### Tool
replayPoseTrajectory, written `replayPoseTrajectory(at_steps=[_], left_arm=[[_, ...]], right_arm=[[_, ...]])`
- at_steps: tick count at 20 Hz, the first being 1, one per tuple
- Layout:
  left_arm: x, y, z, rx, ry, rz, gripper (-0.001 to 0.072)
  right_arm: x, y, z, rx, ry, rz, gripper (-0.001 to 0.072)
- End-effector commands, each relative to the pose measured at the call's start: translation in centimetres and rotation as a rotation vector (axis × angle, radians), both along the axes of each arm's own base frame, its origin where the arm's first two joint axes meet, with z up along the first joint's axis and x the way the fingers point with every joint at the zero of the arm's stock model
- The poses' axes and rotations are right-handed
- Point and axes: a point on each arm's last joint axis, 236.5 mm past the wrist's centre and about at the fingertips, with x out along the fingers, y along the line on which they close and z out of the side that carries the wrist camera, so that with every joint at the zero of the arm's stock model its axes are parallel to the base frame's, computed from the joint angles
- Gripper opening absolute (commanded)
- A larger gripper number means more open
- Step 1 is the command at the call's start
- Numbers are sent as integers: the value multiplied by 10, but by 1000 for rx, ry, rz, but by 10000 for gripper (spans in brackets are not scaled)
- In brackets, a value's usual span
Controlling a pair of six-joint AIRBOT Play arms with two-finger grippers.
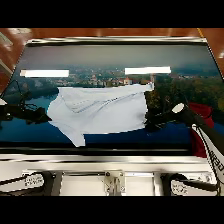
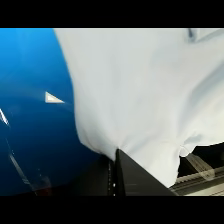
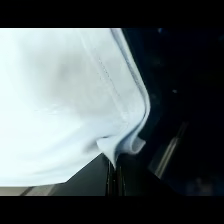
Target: Fold the shirts.
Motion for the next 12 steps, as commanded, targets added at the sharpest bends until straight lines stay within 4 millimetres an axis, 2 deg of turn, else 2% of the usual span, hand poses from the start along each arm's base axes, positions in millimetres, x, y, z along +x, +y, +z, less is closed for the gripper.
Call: replayPoseTrajectory(at_steps=[1,2,3,4,5,6,7,8,9,10,11,12], left_arm=[[26,12,58,88,-191,19,35],[39,18,98,131,-295,44,35],[48,23,143,175,-408,67,36],[54,25,198,220,-543,86,36],[56,23,266,266,-719,100,37],[49,17,339,309,-911,123,37],[33,9,408,344,-1095,146,38],[7,-1,477,385,-1286,177,38],[-25,-11,533,423,-1449,205,38],[-62,-22,581,460,-1599,230,38],[-96,-34,614,476,-1704,247,38],[-126,-48,634,492,-1776,242,37]], right_arm=[[24,7,58,3,-212,79,59],[37,7,93,-12,-329,114,59],[53,7,143,-35,-480,149,59],[67,5,200,-70,-653,175,58],[77,1,276,-112,-861,162,58],[79,-7,354,-147,-1066,109,58],[66,-17,441,-179,-1289,37,58],[43,-27,512,-204,-1467,-28,58],[12,-33,571,-221,-1605,-74,58],[-18,-36,611,-233,-1687,-92,58],[-44,-36,635,-239,-1728,-93,58],[-67,-34,650,-250,-1745,-84,58]])
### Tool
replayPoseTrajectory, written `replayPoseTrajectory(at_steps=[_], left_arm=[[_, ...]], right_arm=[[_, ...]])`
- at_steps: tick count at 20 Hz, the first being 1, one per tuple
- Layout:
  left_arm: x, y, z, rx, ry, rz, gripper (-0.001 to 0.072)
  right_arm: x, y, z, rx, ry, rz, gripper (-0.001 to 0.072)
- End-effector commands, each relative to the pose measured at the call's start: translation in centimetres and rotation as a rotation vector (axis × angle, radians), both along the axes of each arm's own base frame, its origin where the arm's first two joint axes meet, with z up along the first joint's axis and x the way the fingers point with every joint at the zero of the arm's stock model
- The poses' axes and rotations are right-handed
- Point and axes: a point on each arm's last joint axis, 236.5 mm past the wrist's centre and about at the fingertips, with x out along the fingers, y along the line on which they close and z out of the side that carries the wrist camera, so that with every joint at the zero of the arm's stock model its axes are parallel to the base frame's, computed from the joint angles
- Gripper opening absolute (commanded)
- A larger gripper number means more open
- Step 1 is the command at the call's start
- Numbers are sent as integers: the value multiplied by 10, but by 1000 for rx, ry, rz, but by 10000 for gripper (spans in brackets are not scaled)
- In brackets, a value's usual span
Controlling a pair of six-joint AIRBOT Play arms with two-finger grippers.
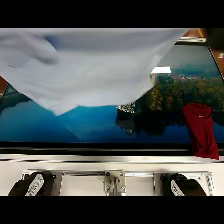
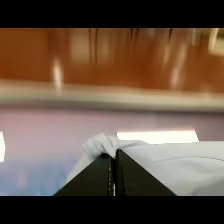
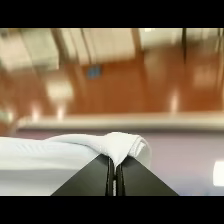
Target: Fold the shirts.
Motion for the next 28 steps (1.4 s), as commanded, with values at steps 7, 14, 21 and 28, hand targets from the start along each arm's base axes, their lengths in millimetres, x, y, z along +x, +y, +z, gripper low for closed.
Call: replayPoseTrajectory(at_steps=[7,14,21,28], left_arm=[[-200,-57,89,104,-304,137,37],[-157,-45,-35,70,205,90,38],[-65,-5,-212,-23,661,18,38],[78,10,-341,-267,776,-95,39]], right_arm=[[-177,-5,87,-76,-105,-35,58],[-180,-51,-46,-190,472,-199,58],[-88,-64,-198,-283,885,-189,58],[83,-56,-351,-183,912,-189,58]])
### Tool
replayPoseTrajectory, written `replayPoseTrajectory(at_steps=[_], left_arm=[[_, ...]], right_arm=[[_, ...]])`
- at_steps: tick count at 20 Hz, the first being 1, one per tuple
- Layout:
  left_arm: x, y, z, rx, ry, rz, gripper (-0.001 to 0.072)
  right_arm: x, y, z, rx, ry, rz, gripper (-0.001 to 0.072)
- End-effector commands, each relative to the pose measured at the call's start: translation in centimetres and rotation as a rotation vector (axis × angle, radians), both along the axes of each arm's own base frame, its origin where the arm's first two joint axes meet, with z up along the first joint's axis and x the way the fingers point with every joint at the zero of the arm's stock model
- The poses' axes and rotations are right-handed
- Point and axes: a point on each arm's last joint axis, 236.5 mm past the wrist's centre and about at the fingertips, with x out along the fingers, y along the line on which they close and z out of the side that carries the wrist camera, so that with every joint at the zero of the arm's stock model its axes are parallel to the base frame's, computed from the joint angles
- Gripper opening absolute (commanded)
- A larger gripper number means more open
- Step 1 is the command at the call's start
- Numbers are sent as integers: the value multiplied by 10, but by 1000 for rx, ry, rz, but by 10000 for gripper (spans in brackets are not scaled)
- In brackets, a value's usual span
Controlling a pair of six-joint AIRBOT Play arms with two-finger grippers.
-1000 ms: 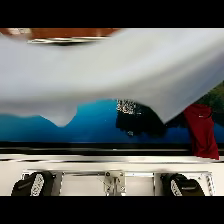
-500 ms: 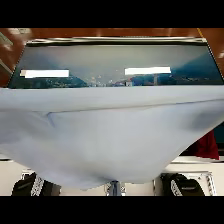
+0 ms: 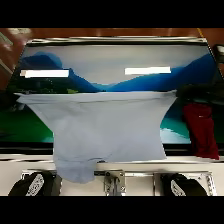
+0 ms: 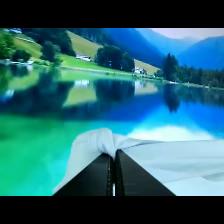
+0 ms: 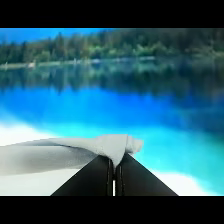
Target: Fold the shirts.
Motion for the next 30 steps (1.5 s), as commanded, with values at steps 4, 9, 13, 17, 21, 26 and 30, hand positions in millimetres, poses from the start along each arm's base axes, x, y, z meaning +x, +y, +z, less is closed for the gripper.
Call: replayPoseTrajectory(at_steps=[4,9,13,17,21,26,30], left_arm=[[121,-16,-113,-36,-8,-90,38],[186,4,-142,41,-127,80,38],[208,-3,-152,55,-182,141,38],[208,-30,-183,52,-128,90,38],[200,-53,-201,34,-70,28,39],[140,-50,-228,28,187,-145,38],[86,-39,-254,-25,436,-180,38]], right_arm=[[138,2,-113,122,-147,-114,58],[185,-15,-123,101,-326,-177,58],[189,-18,-144,96,-308,-185,58],[177,-8,-181,110,-189,-176,58],[163,-7,-197,109,-98,-164,59],[133,-11,-202,88,35,-135,58],[88,-25,-224,109,252,-152,58]])
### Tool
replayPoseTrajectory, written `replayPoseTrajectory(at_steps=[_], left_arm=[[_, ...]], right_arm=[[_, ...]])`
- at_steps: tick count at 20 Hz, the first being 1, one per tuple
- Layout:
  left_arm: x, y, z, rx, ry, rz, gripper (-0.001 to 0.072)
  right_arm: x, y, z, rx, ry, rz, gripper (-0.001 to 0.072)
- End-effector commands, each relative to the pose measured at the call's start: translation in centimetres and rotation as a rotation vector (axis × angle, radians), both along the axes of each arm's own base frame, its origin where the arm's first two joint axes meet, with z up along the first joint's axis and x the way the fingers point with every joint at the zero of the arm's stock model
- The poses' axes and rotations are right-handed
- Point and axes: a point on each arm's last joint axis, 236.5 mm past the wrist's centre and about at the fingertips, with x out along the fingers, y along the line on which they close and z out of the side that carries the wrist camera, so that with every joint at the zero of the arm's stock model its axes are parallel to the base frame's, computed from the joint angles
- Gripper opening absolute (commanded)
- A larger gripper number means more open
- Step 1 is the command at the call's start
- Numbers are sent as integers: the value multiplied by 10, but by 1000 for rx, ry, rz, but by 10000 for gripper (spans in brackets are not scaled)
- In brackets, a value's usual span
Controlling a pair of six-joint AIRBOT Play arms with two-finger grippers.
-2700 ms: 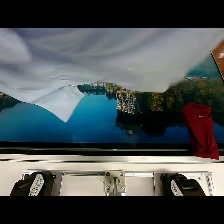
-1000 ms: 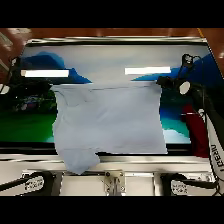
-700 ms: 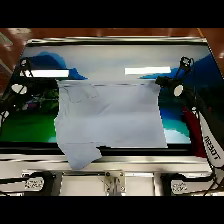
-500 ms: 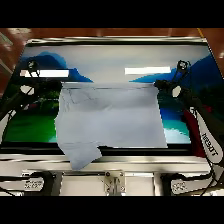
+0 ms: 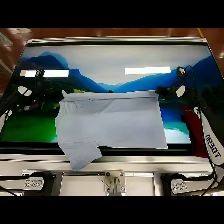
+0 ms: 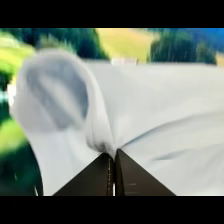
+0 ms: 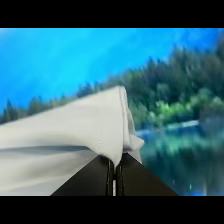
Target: Fold the shirts.
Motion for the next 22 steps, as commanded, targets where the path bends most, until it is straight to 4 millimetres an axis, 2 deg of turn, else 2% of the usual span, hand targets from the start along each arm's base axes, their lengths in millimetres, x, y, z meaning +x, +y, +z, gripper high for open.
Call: replayPoseTrajectory(at_steps=[1,3,9,10,12,13,14,16,17,18,19,21,22], left_arm=[[-47,1,-20,-23,206,-59,38],[-47,-5,-23,-30,216,-60,38],[-53,-19,-38,-77,301,6,51],[-53,-18,-38,-80,302,13,107],[-59,-17,-33,-98,330,17,292],[-65,-16,-28,-111,360,3,360],[-70,-12,-21,-125,383,-4,413],[-79,3,0,-153,408,-1,413],[-84,14,14,-163,405,10,415],[-95,25,26,-159,405,-1,547],[-112,38,34,-140,439,-1,672],[-162,70,36,-83,575,9,674],[-184,81,32,-80,617,46,674]], right_arm=[[-44,-4,-20,23,203,19,58],[-52,-2,-26,35,241,23,58],[-54,6,-37,80,271,9,59],[-53,8,-36,93,266,4,86],[-54,9,-33,96,268,7,94],[-57,9,-28,95,276,16,364],[-62,8,-22,90,283,25,694],[-76,-1,-2,54,303,57,687],[-89,-12,9,18,327,70,687],[-105,-26,18,-31,368,80,687],[-136,-43,27,-99,463,110,686],[-197,-80,38,-226,674,159,686],[-219,-86,39,-227,733,174,685]])
